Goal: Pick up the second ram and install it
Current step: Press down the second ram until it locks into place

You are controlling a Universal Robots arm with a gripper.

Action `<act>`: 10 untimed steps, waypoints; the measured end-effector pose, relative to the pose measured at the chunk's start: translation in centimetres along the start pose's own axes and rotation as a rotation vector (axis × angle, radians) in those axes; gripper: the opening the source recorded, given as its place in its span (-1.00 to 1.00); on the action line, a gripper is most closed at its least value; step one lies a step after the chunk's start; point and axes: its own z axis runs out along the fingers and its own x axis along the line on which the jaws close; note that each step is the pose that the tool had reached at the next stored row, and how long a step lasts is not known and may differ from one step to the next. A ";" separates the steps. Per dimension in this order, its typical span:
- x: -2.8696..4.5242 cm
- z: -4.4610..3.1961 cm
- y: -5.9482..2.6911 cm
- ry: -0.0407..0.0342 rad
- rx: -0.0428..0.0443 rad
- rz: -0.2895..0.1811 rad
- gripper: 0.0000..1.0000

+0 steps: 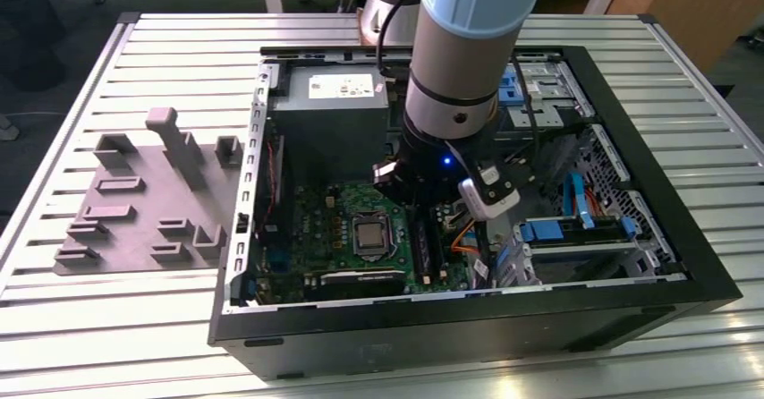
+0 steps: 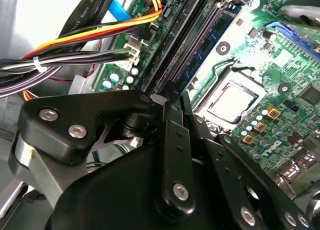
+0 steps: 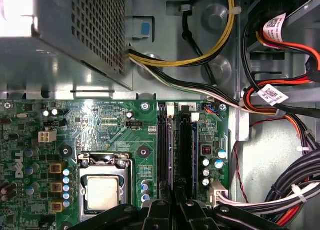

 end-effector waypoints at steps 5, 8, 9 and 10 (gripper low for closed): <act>0.00 0.15 0.00 0.0000 0.0002 0.000 -0.73; 0.01 0.25 0.00 0.0000 0.0002 0.000 -0.73; 0.01 0.28 0.00 0.0000 0.0002 0.000 -0.73; 0.01 0.29 0.00 0.0000 0.0002 0.000 -0.73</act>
